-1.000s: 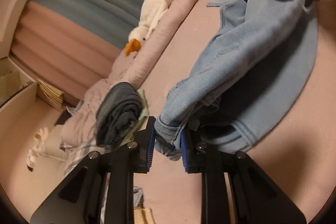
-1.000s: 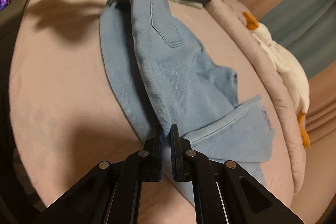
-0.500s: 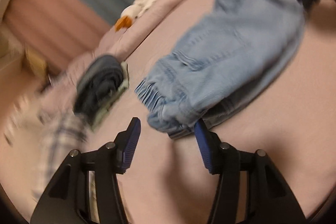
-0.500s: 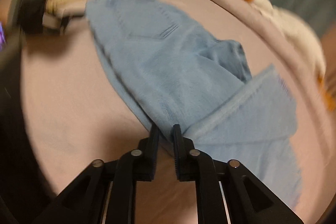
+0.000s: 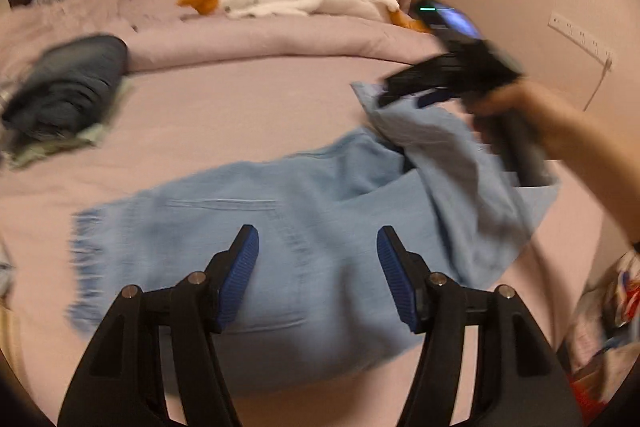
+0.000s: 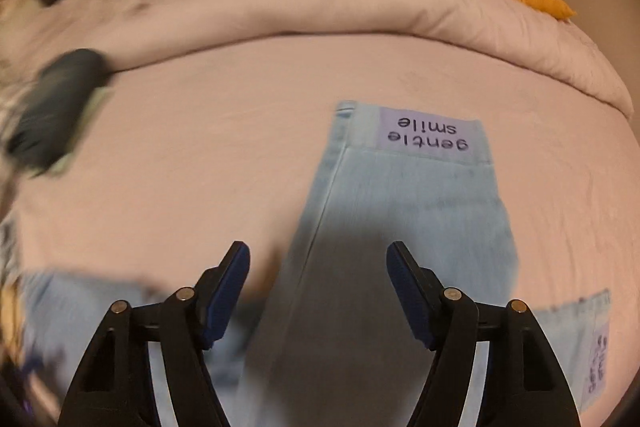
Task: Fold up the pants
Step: 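Release the pants with both tools, laying them flat back-pocket up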
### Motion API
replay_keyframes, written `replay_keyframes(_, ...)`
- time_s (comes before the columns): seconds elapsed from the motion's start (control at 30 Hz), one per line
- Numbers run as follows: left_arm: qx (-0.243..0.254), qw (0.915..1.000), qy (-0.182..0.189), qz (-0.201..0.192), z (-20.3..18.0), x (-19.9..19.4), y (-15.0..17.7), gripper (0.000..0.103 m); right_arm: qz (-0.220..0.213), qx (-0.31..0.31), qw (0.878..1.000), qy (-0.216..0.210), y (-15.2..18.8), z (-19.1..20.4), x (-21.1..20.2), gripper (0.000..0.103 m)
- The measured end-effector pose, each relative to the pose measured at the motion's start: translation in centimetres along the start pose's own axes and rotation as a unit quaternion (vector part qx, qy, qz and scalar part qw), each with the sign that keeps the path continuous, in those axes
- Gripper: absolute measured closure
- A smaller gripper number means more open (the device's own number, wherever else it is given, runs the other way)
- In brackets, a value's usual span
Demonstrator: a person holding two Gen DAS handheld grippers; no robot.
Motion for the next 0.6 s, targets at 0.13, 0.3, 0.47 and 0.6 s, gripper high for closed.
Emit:
replay_keyframes(0.13, -0.009, 0.9992, 0.010, 0.038, -1.5, 3.2, 0.5, 0.042, 0.028, -0.020, 0.997, 0.062, -1.4, 0.5, 3.7, 0.052)
replay_keyframes(0.3, -0.002, 0.9985, 0.002, 0.054, -2.0, 4.3, 1.5, 0.042, 0.005, -0.042, 0.998, 0.053, -0.3, -0.4, 3.9, 0.099)
replay_keyframes(0.47, -0.009, 0.9982, 0.003, 0.058, -2.0, 4.1, 1.3, 0.042, -0.109, 0.034, 0.990, -0.086, 3.1, -6.0, -5.3, 0.099)
replay_keyframes(0.6, -0.016, 0.9982, -0.008, 0.058, -2.1, 3.9, 1.9, 0.042, -0.196, 0.116, 0.964, -0.134, 10.2, -14.8, -12.5, 0.099)
Point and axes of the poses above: each gripper's, at about its wrist camera, not at the fingertips, and x roughly the way its jaws point, z to its left, y to its underside, the point moved 7 cm from there along x, roughly the way its jaws point, and after that the axes turned 14 degrees about z, right-handed, at the moved point
